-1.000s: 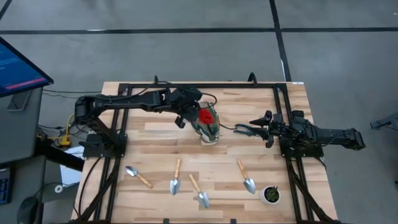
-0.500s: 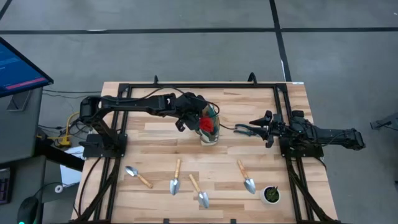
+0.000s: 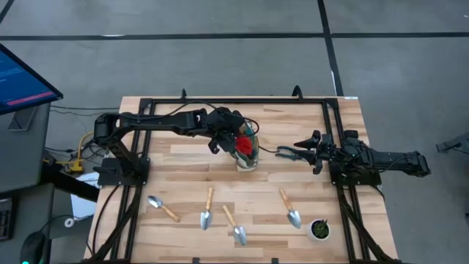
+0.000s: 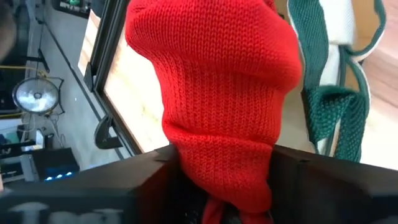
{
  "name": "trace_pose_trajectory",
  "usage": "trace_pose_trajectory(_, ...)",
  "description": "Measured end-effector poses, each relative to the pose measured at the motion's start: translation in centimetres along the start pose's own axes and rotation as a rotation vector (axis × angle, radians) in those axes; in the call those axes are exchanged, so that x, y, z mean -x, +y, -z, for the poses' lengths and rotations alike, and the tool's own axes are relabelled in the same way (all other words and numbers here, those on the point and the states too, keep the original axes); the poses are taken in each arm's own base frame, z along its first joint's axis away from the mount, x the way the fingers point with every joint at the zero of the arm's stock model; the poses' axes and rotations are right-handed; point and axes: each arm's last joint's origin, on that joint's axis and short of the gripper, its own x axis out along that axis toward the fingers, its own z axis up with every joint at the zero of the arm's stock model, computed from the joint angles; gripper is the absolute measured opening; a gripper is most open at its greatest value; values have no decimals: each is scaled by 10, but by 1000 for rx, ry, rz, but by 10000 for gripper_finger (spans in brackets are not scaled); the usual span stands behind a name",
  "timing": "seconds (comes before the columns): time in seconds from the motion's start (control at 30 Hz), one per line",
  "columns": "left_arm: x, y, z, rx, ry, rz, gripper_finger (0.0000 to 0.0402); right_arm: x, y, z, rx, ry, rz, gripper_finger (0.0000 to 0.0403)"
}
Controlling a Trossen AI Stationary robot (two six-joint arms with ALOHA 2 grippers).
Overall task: Pick & Place Garden tools in Gardening bag
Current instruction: Put the gloves into the gardening bag, then put the trowel into the gardening bag
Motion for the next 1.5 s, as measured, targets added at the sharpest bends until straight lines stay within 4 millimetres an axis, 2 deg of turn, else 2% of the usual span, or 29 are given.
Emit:
trace_pose_trajectory(0.5,0,3,0,5,28,-42,280,0,0,0,0,0,0,176)
trace_pose_trajectory(0.67,2,4,0,8,120,-84,300,0,0,0,0,0,0,177)
trace_pose_trajectory(0.77,11,8,-2,12,159,-141,303,0,0,0,0,0,-1,178)
trace_pose_trajectory(0.83,21,10,-3,47,171,-170,304,0,0,0,0,-1,-1,177)
trace_pose_trajectory(0.93,44,19,-6,187,128,-264,304,0,0,0,-1,-4,-5,176)
trace_pose_trajectory(1.07,93,34,-8,597,-20,-449,304,0,1,-2,-2,-16,-10,176)
trace_pose_trajectory(1.17,137,40,-5,938,-188,-551,304,0,1,-4,29,-39,-12,177)
trace_pose_trajectory(1.23,162,39,-3,1104,-285,-582,304,0,2,-6,70,-65,-16,177)
trace_pose_trajectory(1.37,203,35,0,1265,-427,-624,301,0,4,-17,166,-93,37,176)
trace_pose_trajectory(1.5,224,29,4,1333,-462,-652,302,-5,7,-27,253,-46,115,179)
